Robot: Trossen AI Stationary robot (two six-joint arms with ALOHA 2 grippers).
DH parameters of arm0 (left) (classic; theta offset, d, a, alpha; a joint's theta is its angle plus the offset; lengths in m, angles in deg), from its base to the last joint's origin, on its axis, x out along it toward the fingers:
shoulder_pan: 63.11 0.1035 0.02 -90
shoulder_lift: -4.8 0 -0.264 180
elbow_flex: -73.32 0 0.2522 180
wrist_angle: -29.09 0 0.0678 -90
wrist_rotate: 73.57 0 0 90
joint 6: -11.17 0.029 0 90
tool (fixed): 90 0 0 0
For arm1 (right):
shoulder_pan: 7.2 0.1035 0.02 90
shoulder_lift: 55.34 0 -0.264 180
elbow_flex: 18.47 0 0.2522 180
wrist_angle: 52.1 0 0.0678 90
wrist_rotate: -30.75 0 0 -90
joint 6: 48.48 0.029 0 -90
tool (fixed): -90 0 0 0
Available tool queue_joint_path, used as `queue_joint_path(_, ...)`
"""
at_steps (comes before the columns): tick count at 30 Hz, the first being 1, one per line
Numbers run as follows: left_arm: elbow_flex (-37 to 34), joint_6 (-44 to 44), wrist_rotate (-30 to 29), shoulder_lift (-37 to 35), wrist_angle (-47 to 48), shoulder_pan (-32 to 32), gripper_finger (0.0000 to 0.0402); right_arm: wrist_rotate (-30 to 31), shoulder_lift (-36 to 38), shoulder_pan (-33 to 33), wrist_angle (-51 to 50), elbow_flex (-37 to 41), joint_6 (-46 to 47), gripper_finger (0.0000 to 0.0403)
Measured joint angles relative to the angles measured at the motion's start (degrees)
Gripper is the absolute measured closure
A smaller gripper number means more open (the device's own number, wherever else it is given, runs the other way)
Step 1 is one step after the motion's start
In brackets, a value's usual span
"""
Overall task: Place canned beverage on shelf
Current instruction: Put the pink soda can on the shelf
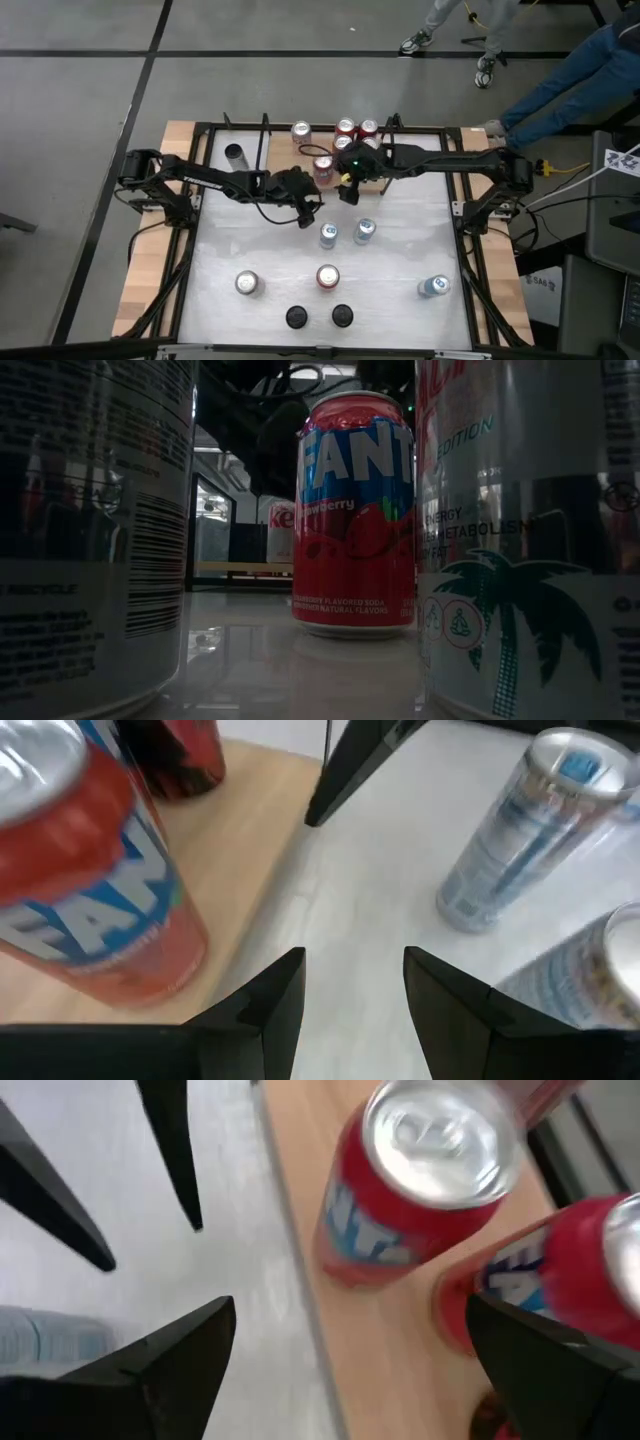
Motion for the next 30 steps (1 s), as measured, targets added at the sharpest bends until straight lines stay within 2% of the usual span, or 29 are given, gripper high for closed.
queue_joint_path(5, 0.0, 0.1, -3.3, 0.0, -1.9, 0.3, 0.0239, 0.0, 2.6, 0.0, 0.0, 0.0, 0.0, 0.002)
queue_joint_path(22, 0.0, 0.1, -3.3, 2.7, -6.2, 4.3, 0.0239, 0.0, 4.1, 0.0, 0.7, 0.0, 0.0, 0.002)
queue_joint_path(30, 0.0, 0.0, -6.7, 4.6, -8.7, 4.7, 0.0239, 0.0, 4.1, 0.0, 0.7, 0.0, 0.0, 0.002)
